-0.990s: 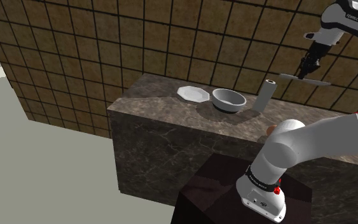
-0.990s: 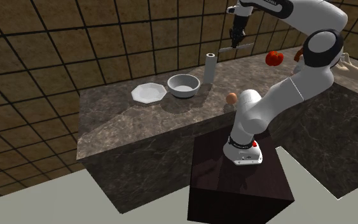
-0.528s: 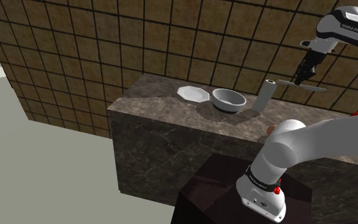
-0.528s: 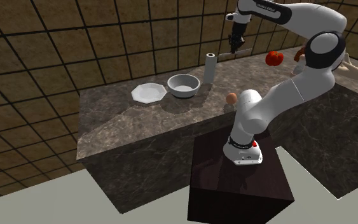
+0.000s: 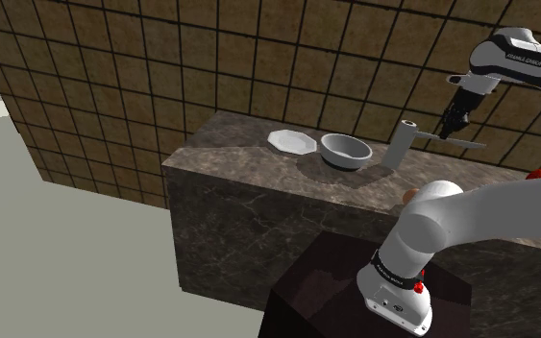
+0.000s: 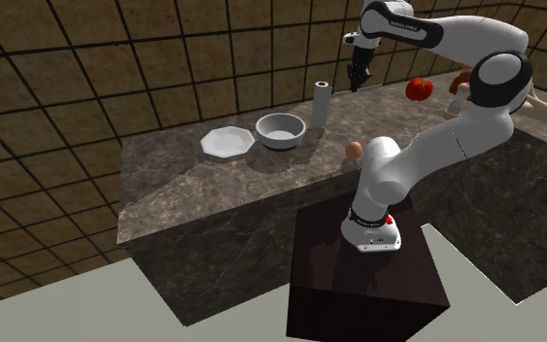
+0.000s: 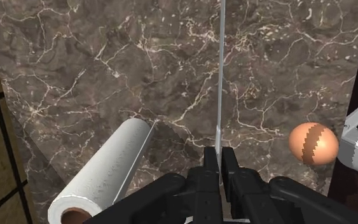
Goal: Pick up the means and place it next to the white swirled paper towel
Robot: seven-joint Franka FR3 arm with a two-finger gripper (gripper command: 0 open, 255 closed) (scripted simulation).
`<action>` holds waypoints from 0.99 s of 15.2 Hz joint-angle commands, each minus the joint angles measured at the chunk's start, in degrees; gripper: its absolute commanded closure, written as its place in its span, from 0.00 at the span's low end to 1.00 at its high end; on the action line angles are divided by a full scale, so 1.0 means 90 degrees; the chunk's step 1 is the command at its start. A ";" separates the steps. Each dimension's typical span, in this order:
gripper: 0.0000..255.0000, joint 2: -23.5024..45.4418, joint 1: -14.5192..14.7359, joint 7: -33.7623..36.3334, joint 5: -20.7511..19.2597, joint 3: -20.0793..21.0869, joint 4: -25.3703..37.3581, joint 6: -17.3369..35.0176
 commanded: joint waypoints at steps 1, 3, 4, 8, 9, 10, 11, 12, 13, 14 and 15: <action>1.00 -0.0044 -0.0027 0.0037 -0.0051 -0.0042 -0.0165 0.0127; 1.00 -0.0083 -0.0049 0.0059 -0.0115 -0.0113 -0.0327 0.0265; 1.00 -0.0100 -0.0059 0.0070 -0.0148 -0.0151 -0.0406 0.0334; 1.00 -0.0159 -0.0091 0.0113 -0.0283 -0.0313 -0.0709 0.0614; 1.00 -0.0171 -0.0097 0.0123 -0.0318 -0.0356 -0.0782 0.0684; 1.00 -0.0182 -0.0103 0.0133 -0.0354 -0.0401 -0.0853 0.0755; 1.00 -0.0191 -0.0107 0.0143 -0.0389 -0.0448 -0.0923 0.0826; 1.00 -0.0199 -0.0111 0.0153 -0.0426 -0.0495 -0.0992 0.0897; 1.00 -0.0206 -0.0114 0.0163 -0.0462 -0.0544 -0.1060 0.0969; 1.00 -0.0212 -0.0116 0.0173 -0.0500 -0.0594 -0.1126 0.1040; 1.00 -0.0217 -0.0117 0.0183 -0.0537 -0.0646 -0.1192 0.1112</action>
